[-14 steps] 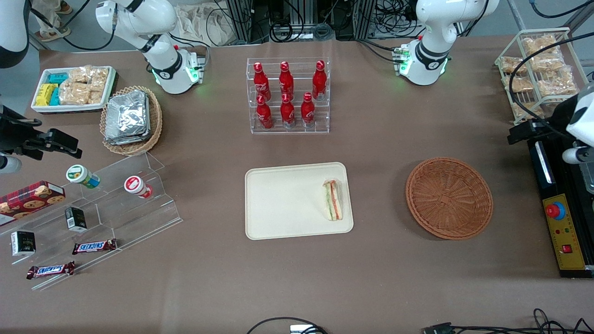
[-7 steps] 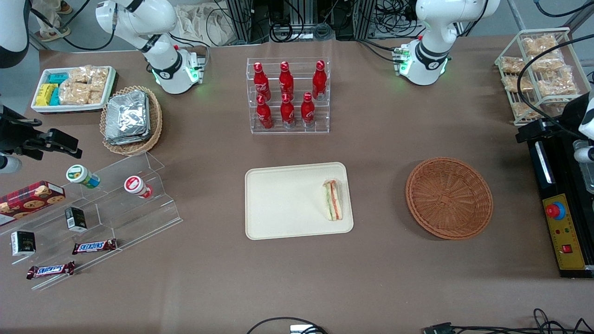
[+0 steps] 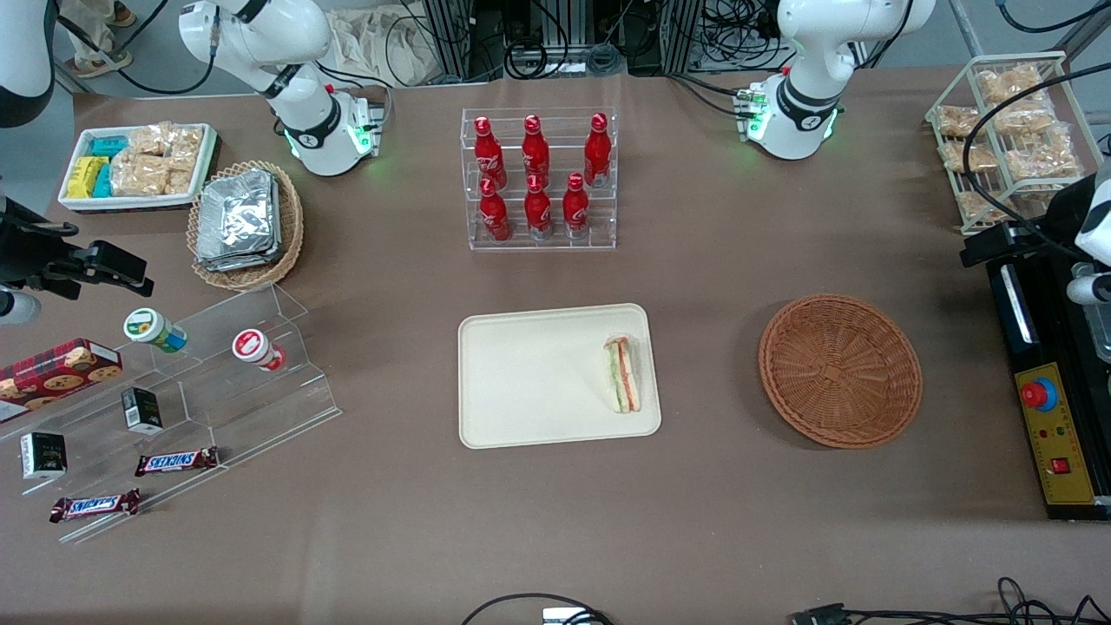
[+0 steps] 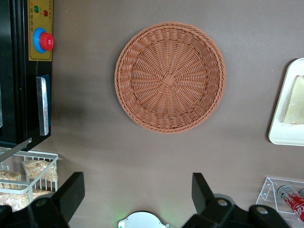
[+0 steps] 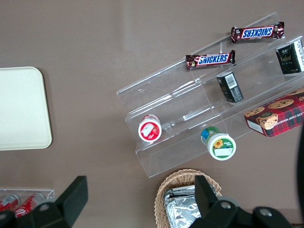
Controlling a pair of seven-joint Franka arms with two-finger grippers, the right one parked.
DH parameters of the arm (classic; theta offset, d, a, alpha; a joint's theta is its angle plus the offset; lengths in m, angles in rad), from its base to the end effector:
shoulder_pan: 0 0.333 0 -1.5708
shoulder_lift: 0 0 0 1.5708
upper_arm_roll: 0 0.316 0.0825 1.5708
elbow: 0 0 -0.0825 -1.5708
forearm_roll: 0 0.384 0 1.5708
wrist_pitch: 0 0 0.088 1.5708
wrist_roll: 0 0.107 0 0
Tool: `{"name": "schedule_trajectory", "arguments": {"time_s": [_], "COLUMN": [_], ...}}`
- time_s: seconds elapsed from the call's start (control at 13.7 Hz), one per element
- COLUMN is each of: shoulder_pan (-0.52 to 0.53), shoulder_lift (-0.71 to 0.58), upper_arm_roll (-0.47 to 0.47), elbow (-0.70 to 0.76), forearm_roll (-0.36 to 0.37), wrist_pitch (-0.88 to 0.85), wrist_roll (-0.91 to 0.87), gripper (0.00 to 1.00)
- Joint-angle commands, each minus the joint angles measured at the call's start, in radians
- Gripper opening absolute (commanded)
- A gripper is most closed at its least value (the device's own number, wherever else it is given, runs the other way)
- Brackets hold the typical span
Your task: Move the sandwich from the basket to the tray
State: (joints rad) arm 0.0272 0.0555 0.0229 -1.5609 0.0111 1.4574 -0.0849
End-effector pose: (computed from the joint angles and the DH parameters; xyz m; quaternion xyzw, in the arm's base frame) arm 0.5565 0.0289 0.5893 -0.9945 -0.0675 0.0793 0.0076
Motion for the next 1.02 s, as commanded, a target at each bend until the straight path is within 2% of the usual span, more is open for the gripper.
{"name": "schedule_trajectory", "arguments": {"time_s": [0.0, 0.95], "shoulder_pan": [-0.013, -0.007], "shoulder_lift": [-0.009, -0.039], "upper_arm_roll": [0.009, 0.014], "elbow": [0.001, -0.042], "forearm_roll": [0.010, -0.002], "wrist_pitch": [-0.009, 0.014], "wrist_roll": [-0.001, -0.001], "gripper": [1.00, 1.00]}}
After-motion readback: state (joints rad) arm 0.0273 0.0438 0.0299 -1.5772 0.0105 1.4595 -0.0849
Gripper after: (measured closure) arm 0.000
